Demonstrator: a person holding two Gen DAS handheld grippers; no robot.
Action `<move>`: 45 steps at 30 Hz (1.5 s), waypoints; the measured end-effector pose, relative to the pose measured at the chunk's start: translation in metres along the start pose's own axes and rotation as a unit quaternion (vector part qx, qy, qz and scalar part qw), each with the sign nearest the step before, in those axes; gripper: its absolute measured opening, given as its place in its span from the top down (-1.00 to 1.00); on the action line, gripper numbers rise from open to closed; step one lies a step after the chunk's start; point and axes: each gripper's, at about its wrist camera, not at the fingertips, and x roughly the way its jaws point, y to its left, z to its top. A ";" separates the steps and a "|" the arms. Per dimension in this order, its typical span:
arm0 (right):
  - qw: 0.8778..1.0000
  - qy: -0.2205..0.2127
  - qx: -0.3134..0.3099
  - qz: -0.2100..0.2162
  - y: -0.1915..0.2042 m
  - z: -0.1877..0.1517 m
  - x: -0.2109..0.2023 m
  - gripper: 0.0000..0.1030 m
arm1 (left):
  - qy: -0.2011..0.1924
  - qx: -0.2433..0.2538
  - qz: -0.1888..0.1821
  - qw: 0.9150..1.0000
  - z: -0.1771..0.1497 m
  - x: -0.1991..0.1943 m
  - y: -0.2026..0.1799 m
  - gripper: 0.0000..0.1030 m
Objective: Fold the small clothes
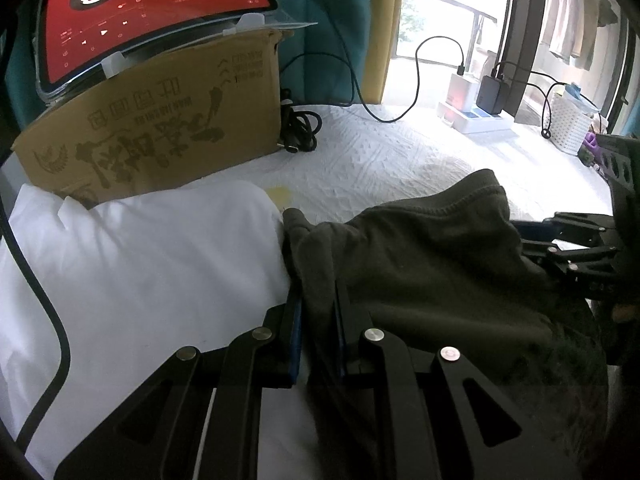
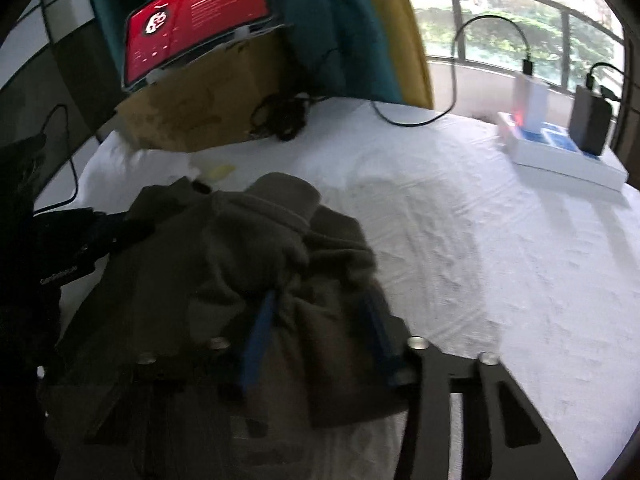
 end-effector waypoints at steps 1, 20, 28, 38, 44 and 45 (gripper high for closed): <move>1.000 0.000 0.001 0.000 0.000 0.001 0.001 0.69 | 0.000 0.000 0.000 1.000 0.000 0.000 0.000 0.77; 0.995 -0.039 -0.020 -0.091 0.014 0.017 -0.037 -0.66 | -0.041 -0.028 -0.007 0.999 0.006 -0.035 0.003 0.76; 0.989 -0.003 -0.044 -0.140 0.023 0.004 -0.007 -0.65 | -0.012 -0.027 -0.017 0.999 -0.010 -0.031 -0.008 0.75; 0.989 -0.002 -0.022 -0.148 0.008 -0.004 -0.008 -0.65 | 0.002 -0.032 -0.016 0.999 -0.017 -0.028 -0.015 0.75; 0.988 -0.009 -0.012 -0.151 0.008 -0.009 -0.019 -0.65 | -0.002 -0.040 -0.047 0.998 -0.020 -0.034 -0.022 0.43; 0.988 -0.011 -0.012 -0.153 0.008 -0.010 -0.022 -0.65 | -0.003 -0.040 -0.048 0.998 -0.022 -0.036 -0.024 0.33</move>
